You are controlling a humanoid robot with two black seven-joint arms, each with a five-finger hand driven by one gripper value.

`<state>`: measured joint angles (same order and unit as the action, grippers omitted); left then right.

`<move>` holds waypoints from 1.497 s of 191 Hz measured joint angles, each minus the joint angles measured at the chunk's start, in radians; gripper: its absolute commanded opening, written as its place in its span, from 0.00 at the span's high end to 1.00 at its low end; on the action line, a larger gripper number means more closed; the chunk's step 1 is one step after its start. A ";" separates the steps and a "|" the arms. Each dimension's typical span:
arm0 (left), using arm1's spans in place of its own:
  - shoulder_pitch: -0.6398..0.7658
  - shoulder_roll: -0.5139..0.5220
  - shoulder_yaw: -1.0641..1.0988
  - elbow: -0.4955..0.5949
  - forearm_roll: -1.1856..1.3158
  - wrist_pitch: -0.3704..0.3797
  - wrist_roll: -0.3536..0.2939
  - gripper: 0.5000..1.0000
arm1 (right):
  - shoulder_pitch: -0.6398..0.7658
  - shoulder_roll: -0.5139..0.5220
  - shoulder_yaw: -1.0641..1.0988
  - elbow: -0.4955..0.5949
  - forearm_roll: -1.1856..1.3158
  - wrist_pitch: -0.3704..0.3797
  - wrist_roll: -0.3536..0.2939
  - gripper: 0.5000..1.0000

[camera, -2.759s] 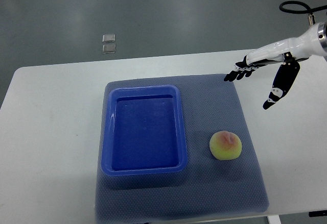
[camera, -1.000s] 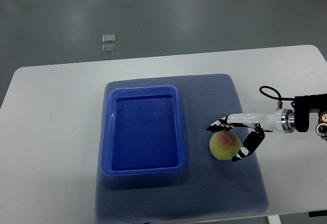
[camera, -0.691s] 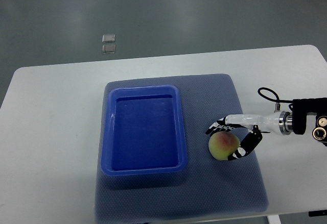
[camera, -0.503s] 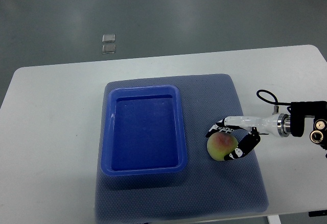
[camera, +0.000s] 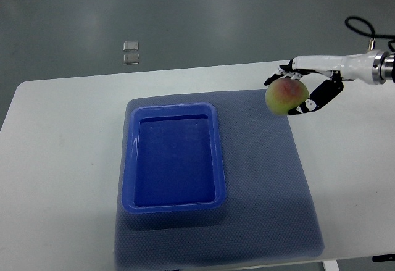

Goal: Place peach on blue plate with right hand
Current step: 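Carry the peach over the blue tray and lower it inside, then open the right hand to release the peach into the tray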

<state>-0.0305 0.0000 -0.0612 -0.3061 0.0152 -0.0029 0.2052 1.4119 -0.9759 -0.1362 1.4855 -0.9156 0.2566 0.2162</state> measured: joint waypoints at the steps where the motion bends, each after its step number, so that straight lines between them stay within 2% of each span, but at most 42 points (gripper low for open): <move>1: 0.000 0.000 0.000 0.000 0.000 0.000 0.000 0.00 | 0.005 -0.001 0.000 0.000 0.001 0.002 0.000 0.84; 32: 0.000 0.000 0.001 -0.003 0.002 0.000 0.000 0.00 | 0.108 0.001 -0.001 -0.006 0.035 0.026 -0.001 0.83; 60: 0.000 0.000 0.002 -0.005 0.002 -0.001 0.000 0.00 | 0.147 0.069 -0.005 -0.037 0.073 0.019 -0.005 0.82; 82: 0.000 0.000 0.003 -0.008 0.003 -0.002 0.001 0.00 | 0.171 0.207 -0.019 -0.118 0.119 0.014 -0.008 0.82; 127: 0.000 0.000 0.000 -0.003 0.003 -0.002 0.000 0.00 | 0.181 0.625 -0.125 -0.401 0.165 -0.012 -0.009 0.80; 152: 0.000 0.000 -0.001 0.001 0.000 -0.002 0.000 0.00 | 0.133 0.837 -0.157 -0.542 0.162 -0.022 -0.009 0.79; 175: 0.001 0.000 -0.002 0.002 -0.002 -0.002 -0.001 0.00 | 0.071 0.945 -0.164 -0.614 0.152 -0.022 -0.009 0.79; 204: 0.001 0.000 -0.001 0.000 -0.001 -0.002 -0.001 0.00 | 0.011 0.974 -0.165 -0.663 0.146 -0.022 -0.009 0.77; 213: 0.001 0.000 0.000 0.000 -0.001 -0.002 0.000 0.00 | -0.007 0.975 -0.171 -0.677 0.142 -0.022 -0.009 0.71; 227: 0.001 0.000 0.001 0.000 0.000 -0.002 0.000 0.00 | -0.028 0.975 -0.182 -0.696 0.137 -0.022 -0.009 0.70; 228: 0.001 0.000 0.001 0.000 0.000 -0.002 0.000 0.00 | -0.029 0.975 -0.183 -0.697 0.137 -0.022 -0.009 0.65; 246: 0.001 0.000 0.002 0.000 0.000 -0.001 0.000 0.00 | -0.052 0.976 -0.191 -0.710 0.134 -0.022 -0.009 0.61; 259: 0.001 0.000 0.002 0.000 0.000 -0.001 0.000 0.00 | -0.070 0.976 -0.192 -0.718 0.133 -0.022 -0.009 0.50; 269: 0.001 0.000 0.003 0.000 0.000 -0.001 0.000 0.00 | -0.080 0.976 -0.193 -0.726 0.133 -0.022 -0.009 0.50; 270: 0.001 0.000 0.003 0.000 0.000 -0.001 0.000 0.00 | -0.081 0.976 -0.193 -0.726 0.133 -0.022 -0.009 0.42; 277: 0.001 0.000 0.003 0.000 0.000 -0.001 0.000 0.00 | -0.086 0.976 -0.193 -0.730 0.133 -0.022 -0.009 0.37; 286: 0.001 0.000 0.003 0.000 0.000 -0.001 0.000 0.00 | -0.093 0.976 -0.193 -0.734 0.133 -0.021 -0.009 0.23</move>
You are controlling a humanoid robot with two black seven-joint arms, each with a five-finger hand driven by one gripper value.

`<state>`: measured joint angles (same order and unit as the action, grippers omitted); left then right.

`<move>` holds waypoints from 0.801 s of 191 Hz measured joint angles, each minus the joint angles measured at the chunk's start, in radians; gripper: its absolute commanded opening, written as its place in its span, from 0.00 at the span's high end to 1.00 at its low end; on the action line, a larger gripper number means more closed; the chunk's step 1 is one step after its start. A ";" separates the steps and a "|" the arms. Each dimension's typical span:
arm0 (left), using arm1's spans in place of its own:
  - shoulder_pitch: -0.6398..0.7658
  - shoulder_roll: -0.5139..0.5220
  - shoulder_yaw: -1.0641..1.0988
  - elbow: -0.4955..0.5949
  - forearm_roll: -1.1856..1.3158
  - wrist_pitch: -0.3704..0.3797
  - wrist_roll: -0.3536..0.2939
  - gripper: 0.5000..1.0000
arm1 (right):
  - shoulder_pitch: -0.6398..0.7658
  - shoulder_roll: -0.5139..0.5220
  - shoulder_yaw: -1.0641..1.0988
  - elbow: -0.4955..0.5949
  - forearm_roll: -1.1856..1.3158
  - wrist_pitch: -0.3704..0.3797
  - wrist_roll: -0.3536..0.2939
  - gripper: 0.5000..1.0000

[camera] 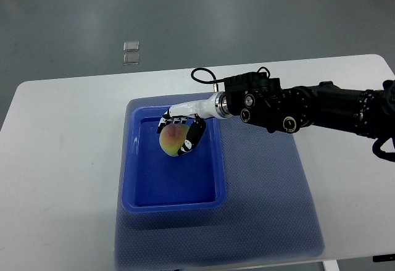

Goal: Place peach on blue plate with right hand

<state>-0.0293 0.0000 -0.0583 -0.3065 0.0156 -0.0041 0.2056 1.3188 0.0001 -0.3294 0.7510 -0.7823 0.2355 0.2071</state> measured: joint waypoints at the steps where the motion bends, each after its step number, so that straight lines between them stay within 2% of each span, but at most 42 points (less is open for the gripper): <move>1: 0.000 0.000 0.000 0.000 0.000 0.000 0.000 0.00 | -0.001 0.000 0.000 0.000 0.000 0.000 0.000 0.23; 4: 0.000 0.000 0.000 0.000 0.000 0.000 0.000 0.00 | -0.003 0.000 0.000 -0.001 0.000 0.000 0.000 0.21; 30: 0.000 0.000 0.000 0.000 0.000 0.000 0.000 0.00 | -0.008 0.000 0.000 -0.004 0.001 0.002 0.000 0.19; 31: 0.000 0.000 0.000 0.000 0.000 0.000 0.000 0.00 | -0.008 0.000 0.000 -0.004 0.001 0.002 0.000 0.14; 119: 0.000 0.000 0.001 0.001 -0.001 0.001 0.000 0.00 | 0.062 -0.002 0.082 0.004 0.019 0.013 0.000 0.14; 153: 0.000 0.000 -0.001 0.000 -0.001 0.001 0.000 0.00 | 0.072 -0.128 0.287 0.008 0.025 0.012 0.002 0.14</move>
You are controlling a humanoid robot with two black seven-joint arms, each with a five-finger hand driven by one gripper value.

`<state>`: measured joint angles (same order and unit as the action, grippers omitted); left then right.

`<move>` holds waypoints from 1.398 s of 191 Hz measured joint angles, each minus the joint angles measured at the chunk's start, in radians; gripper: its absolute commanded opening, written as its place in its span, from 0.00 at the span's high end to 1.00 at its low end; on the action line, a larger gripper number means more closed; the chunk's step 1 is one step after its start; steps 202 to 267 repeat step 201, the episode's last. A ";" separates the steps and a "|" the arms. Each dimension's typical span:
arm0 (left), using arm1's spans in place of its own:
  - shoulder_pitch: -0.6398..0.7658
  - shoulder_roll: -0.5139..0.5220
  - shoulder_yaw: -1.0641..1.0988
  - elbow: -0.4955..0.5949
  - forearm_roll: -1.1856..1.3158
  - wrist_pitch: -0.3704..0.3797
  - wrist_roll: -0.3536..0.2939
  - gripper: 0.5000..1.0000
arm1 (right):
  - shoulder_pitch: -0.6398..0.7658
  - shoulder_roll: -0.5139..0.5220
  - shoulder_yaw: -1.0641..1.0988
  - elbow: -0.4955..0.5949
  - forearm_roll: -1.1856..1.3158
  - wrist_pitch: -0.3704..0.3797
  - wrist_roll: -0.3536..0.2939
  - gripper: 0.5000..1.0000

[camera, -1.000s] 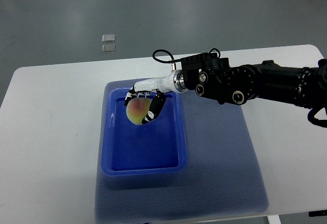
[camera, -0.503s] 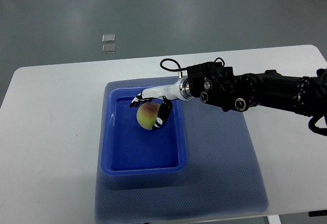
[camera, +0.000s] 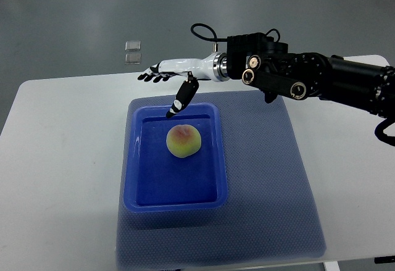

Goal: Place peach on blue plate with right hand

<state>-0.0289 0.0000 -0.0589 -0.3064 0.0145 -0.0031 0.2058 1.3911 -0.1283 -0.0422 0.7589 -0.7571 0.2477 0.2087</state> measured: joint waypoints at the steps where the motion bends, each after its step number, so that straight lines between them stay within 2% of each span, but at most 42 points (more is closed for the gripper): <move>1: 0.000 0.000 0.000 0.000 0.000 0.000 0.000 0.00 | -0.003 -0.009 0.015 0.000 0.001 -0.001 0.000 0.14; 16: -0.001 0.000 0.000 -0.001 0.000 -0.001 0.000 0.00 | -0.038 -0.061 0.122 0.000 0.009 -0.008 0.002 0.14; 31: 0.000 0.000 0.000 -0.002 0.001 -0.001 0.000 0.00 | -0.138 -0.114 0.284 0.000 0.018 -0.017 0.006 0.14; 47: 0.000 0.000 0.001 -0.007 0.002 -0.002 0.000 0.00 | -0.238 -0.125 0.460 0.001 0.026 -0.038 0.008 0.14; 67: -0.001 0.000 0.001 -0.008 0.003 -0.002 0.000 0.00 | -0.357 -0.095 0.684 0.000 0.091 -0.069 0.010 0.14; 88: 0.000 0.000 0.002 0.000 0.003 -0.001 0.000 0.00 | -0.466 -0.014 0.907 -0.016 0.278 -0.082 0.010 0.14; 106: 0.001 0.000 0.003 0.004 0.002 -0.001 0.000 0.00 | -0.527 0.020 1.014 -0.033 0.445 -0.082 0.009 0.14; 132: 0.001 0.000 0.004 0.003 0.001 0.000 0.000 0.00 | -0.581 0.035 1.055 -0.049 0.577 -0.069 0.009 0.14; 179: 0.001 0.000 0.004 -0.003 0.002 0.000 0.000 0.00 | -0.630 0.038 1.056 -0.064 0.593 -0.006 0.009 0.14; 267: 0.001 0.000 0.004 -0.003 0.003 0.000 0.000 0.00 | -0.635 0.038 1.056 -0.085 0.593 -0.002 0.009 0.14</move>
